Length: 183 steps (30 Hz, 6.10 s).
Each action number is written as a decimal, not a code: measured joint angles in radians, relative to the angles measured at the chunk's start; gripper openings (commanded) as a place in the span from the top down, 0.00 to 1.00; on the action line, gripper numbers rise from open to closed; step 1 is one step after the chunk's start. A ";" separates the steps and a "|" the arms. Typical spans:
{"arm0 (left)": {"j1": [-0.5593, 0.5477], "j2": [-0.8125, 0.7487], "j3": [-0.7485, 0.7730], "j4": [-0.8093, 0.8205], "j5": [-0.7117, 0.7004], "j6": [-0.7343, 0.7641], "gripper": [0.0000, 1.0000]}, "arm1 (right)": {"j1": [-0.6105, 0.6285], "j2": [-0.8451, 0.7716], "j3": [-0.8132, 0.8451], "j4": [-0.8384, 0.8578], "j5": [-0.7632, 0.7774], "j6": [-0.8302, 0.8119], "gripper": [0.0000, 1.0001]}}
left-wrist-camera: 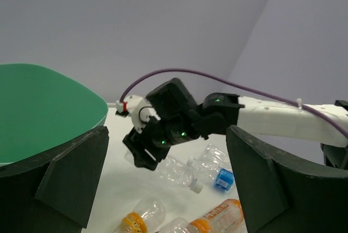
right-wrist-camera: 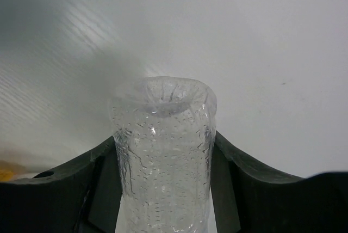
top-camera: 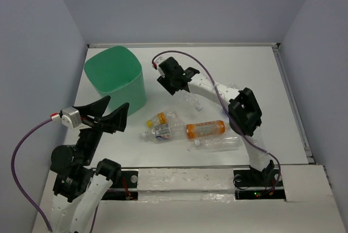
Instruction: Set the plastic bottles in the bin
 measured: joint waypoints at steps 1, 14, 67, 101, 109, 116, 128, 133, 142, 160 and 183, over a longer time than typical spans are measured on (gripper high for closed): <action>0.000 0.000 0.000 0.000 -0.006 0.000 0.01 | 0.000 -0.021 0.008 0.001 0.002 -0.002 0.51; 0.000 0.000 0.000 -0.042 -0.099 -0.001 0.01 | 0.010 -0.422 0.211 0.538 -0.327 0.252 0.53; -0.031 0.040 0.000 -0.043 -0.092 0.000 0.01 | -0.535 -0.676 -0.766 0.211 -0.005 0.364 0.06; -0.051 0.020 0.000 -0.043 -0.081 0.000 0.01 | -0.649 -0.257 -0.498 0.100 0.130 0.249 0.50; -0.057 0.019 0.000 -0.043 -0.085 0.000 0.01 | -0.647 -0.435 -0.552 0.112 0.250 0.254 0.54; -0.057 0.019 0.000 -0.043 -0.085 0.000 0.01 | -0.566 -0.713 -0.558 0.165 0.332 0.243 0.55; -0.032 0.044 0.000 -0.043 -0.085 0.000 0.01 | -0.150 -0.805 -0.447 0.278 0.214 0.199 0.55; -0.016 0.055 0.000 -0.044 -0.089 0.000 0.01 | 0.018 -0.697 -0.235 0.402 0.131 0.181 0.56; -0.004 0.056 0.000 -0.044 -0.103 0.000 0.01 | 0.125 -0.460 0.053 0.621 -0.145 0.222 0.56; -0.003 0.051 0.000 -0.045 -0.112 0.000 0.01 | 0.150 -0.055 0.331 0.702 -0.421 0.369 0.02; -0.026 0.021 0.000 -0.045 -0.111 0.000 0.01 | -0.347 -0.678 -0.682 0.243 -0.043 0.275 0.05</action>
